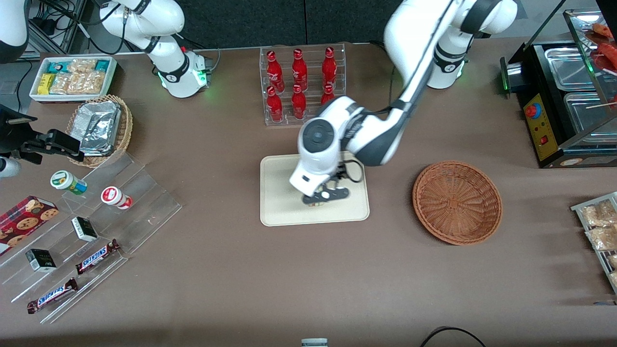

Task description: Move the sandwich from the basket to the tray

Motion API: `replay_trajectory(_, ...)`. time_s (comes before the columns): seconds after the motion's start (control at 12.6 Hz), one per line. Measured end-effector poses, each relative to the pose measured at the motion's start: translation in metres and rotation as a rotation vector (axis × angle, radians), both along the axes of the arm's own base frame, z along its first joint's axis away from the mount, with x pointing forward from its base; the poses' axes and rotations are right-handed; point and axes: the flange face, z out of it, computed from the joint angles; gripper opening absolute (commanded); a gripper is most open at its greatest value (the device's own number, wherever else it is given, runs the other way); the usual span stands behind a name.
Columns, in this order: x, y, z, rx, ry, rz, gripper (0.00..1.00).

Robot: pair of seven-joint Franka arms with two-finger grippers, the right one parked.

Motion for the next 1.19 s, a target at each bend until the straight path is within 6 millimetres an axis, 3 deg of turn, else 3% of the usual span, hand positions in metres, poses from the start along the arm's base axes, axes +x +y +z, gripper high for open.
replay_trajectory(0.32,0.052,0.101,0.025,0.009,0.074,0.005,1.0)
replay_trajectory(0.56,0.08,0.179,0.04,-0.018,0.122,-0.037,1.0)
replay_trajectory(0.8,0.089,0.247,0.064,-0.054,0.172,-0.096,1.0)
replay_trajectory(0.96,0.091,0.279,0.081,-0.07,0.165,-0.119,1.0)
replay_trajectory(1.19,0.085,0.339,0.123,-0.088,0.116,-0.106,1.0)
